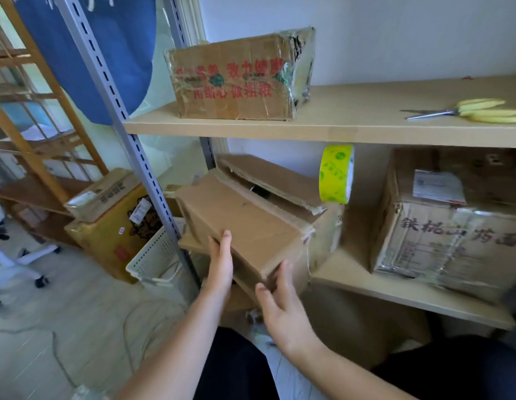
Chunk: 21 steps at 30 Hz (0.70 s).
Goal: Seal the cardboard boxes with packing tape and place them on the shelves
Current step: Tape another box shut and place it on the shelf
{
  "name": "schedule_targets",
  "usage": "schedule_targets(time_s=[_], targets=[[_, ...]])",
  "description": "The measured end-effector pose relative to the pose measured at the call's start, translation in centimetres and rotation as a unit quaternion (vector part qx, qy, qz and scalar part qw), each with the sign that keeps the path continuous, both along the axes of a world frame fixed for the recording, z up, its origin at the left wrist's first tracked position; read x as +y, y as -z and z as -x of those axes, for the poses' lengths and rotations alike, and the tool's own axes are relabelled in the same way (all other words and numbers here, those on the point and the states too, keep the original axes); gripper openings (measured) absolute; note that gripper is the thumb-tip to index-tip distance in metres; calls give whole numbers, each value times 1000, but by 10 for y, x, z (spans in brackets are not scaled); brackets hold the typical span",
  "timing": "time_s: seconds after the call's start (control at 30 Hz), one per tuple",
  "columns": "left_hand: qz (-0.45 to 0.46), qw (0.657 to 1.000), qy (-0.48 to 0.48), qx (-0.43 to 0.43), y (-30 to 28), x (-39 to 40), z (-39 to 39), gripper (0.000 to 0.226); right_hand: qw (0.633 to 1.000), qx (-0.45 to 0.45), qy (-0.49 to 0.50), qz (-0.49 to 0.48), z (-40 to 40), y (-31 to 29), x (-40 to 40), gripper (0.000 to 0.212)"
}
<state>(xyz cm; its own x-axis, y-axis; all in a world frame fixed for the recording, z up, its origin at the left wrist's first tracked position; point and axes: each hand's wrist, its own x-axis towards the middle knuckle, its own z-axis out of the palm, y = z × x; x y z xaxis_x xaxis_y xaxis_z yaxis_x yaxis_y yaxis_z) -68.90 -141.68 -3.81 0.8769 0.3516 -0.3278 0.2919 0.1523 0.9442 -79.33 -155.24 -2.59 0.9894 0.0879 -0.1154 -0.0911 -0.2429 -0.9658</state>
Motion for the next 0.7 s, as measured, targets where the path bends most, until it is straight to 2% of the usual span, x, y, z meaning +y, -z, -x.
schedule_targets(time_s=[0.03, 0.1, 0.17, 0.2, 0.27, 0.37, 0.47, 0.53, 0.6, 0.7], targets=[[22, 999, 23, 6, 6, -3, 9, 103, 999, 6, -42, 6, 7, 1, -1, 74], [9, 997, 70, -17, 4, -18, 35, 112, 993, 10, -117, 12, 14, -3, -8, 68], [-86, 987, 102, -87, 2, -32, 60, 100, 992, -12, -119, 49, 11, -14, -21, 63], [-134, 978, 104, -119, 6, -37, 69, 97, 993, -36, -83, 81, 5, -19, -31, 60], [-202, 959, 104, -168, 26, -41, 73, 106, 990, -51, 33, 125, -19, -24, -56, 53], [-214, 960, 94, -157, 53, -44, 67, 105, 971, -17, 213, 107, -76, -23, -102, 51], [-223, 959, 72, -162, 67, -48, 66, 94, 965, -23, 236, 115, -119, -7, -142, 73], [-235, 955, 59, -173, 73, -48, 65, 88, 979, -2, 196, 50, -133, 9, -154, 87], [-253, 949, 54, -178, 75, -50, 65, 83, 988, 22, 151, -34, -143, 24, -157, 91], [-275, 944, 50, -174, 77, -50, 67, 79, 984, 28, 160, -80, -154, 31, -156, 71]])
